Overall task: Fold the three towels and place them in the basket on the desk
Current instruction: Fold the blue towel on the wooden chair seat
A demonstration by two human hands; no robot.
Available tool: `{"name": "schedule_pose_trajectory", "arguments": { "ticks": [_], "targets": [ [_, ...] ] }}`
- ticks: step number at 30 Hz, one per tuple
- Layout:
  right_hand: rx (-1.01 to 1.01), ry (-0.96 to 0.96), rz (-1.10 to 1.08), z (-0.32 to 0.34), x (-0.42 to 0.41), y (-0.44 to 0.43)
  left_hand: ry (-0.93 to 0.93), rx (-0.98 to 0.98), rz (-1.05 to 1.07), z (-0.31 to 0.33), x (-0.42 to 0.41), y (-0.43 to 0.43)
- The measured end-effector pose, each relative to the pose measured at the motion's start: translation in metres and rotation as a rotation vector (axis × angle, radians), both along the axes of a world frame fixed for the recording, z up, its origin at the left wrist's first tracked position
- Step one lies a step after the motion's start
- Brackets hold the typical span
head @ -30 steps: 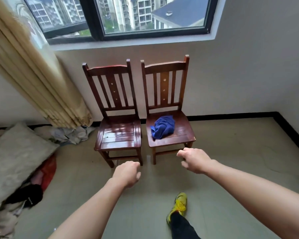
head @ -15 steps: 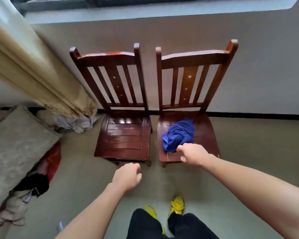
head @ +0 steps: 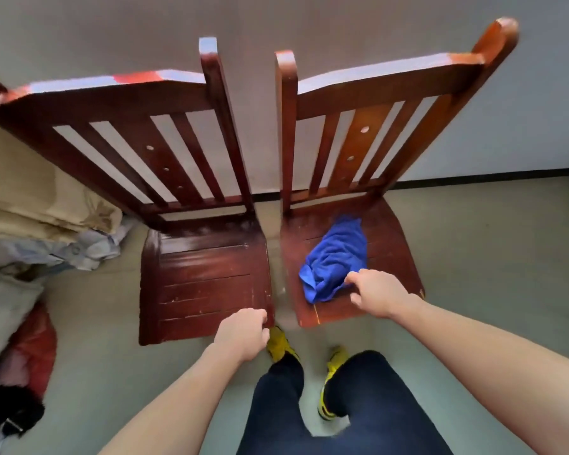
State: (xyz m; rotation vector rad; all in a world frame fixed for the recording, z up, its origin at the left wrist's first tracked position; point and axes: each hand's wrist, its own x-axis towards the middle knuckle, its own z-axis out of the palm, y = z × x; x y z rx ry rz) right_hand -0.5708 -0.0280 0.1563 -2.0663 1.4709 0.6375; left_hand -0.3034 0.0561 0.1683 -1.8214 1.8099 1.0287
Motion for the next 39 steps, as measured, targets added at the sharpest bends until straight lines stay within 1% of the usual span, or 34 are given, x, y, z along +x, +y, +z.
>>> {"name": "schedule_pose_trajectory", "arguments": {
  "ticks": [4,9,12,14,17,20,21,23,25,26,30,32,35,39],
  "targets": [
    [0.048,-0.005,-0.074,-0.027,0.006,-0.009,0.063,0.068,0.035,-0.034,-0.005,-0.015],
    [0.029,-0.022,-0.136,-0.077,0.005,-0.032,0.122,0.138,0.101,-0.092,-0.024,-0.03],
    [-0.024,-0.027,-0.195,-0.108,-0.004,-0.051,0.165,0.178,0.23,-0.127,-0.035,-0.041],
    [-0.074,-0.031,-0.228,-0.128,-0.009,-0.065,0.207,0.168,0.349,-0.152,-0.043,-0.051],
    [-0.167,-0.092,-0.247,-0.151,-0.012,-0.083,0.289,0.112,0.553,-0.179,-0.058,-0.07],
    [-0.187,-0.096,-0.164,-0.177,-0.01,-0.097,0.403,0.119,0.798,-0.202,-0.077,-0.087],
    [-0.179,-0.076,-0.128,-0.183,-0.009,-0.1,0.42,0.118,0.833,-0.209,-0.083,-0.09],
    [-0.16,-0.045,-0.084,-0.193,-0.009,-0.101,0.381,0.068,0.849,-0.22,-0.09,-0.091],
    [-0.142,-0.049,-0.108,-0.196,-0.012,-0.101,0.338,0.027,0.958,-0.223,-0.09,-0.089],
    [-0.14,-0.065,-0.14,-0.195,-0.014,-0.1,0.345,0.01,1.057,-0.222,-0.087,-0.088],
    [-0.224,-0.13,-0.261,-0.176,-0.022,-0.096,0.472,-0.064,1.688,-0.199,-0.059,-0.09],
    [-0.283,-0.159,-0.251,-0.166,-0.025,-0.094,0.499,-0.078,1.892,-0.184,-0.036,-0.092],
    [-0.338,-0.222,-0.186,-0.145,-0.018,-0.091,0.518,-0.176,2.02,-0.158,0.001,-0.095],
    [-0.344,-0.288,-0.156,-0.126,0.015,-0.079,0.489,-0.336,2.093,-0.141,0.043,-0.098]
  ]
}}
